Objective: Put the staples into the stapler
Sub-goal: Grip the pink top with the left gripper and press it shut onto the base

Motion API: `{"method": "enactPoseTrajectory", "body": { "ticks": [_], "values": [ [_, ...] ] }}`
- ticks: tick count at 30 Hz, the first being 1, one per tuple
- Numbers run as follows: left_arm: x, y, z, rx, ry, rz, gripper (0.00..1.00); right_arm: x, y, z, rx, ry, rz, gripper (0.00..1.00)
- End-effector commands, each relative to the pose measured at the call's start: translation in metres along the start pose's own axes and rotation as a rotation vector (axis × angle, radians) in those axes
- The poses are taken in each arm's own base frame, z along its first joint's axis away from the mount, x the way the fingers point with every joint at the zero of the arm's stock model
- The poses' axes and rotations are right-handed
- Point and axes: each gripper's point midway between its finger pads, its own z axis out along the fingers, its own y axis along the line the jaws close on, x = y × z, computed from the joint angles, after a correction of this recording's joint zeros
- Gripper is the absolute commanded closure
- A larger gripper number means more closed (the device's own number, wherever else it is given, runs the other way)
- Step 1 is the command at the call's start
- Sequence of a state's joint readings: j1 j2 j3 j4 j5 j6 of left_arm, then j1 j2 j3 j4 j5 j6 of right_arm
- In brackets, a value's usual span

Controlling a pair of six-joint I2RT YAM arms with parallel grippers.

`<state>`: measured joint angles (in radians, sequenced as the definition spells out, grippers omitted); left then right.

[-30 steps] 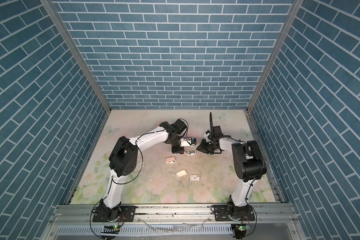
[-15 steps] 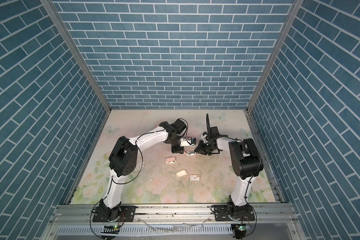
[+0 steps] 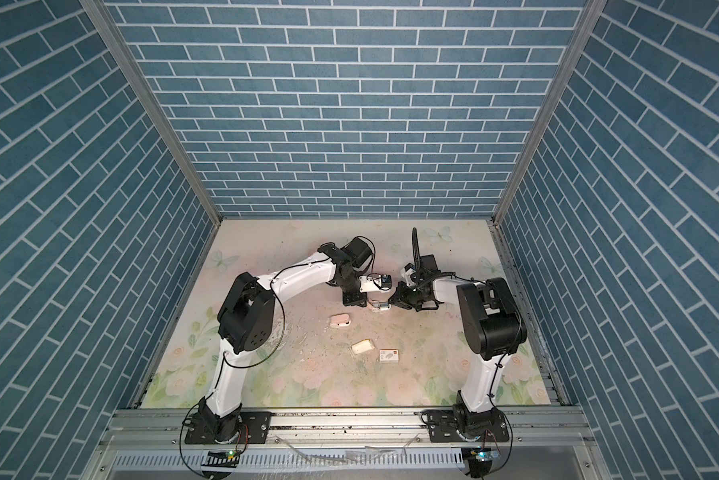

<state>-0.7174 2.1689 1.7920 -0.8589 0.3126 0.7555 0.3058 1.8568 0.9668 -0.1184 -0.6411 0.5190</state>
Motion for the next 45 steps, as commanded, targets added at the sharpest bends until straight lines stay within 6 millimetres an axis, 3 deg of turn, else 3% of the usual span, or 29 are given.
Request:
{"method": "enactPoseTrajectory", "body": {
  "ticks": [1,21,45],
  "values": [
    [-0.003,0.002,-0.002,0.011,-0.013,-0.007,0.8,0.029,-0.014,0.006,0.063,0.066,0.04,0.9],
    [0.009,-0.001,0.004,0.02,0.005,0.001,0.8,0.036,-0.01,0.001,0.034,0.053,0.048,0.88],
    [-0.013,-0.004,0.004,0.085,-0.067,-0.055,0.81,0.046,-0.018,0.005,0.036,0.071,0.061,0.93]
  ]
}}
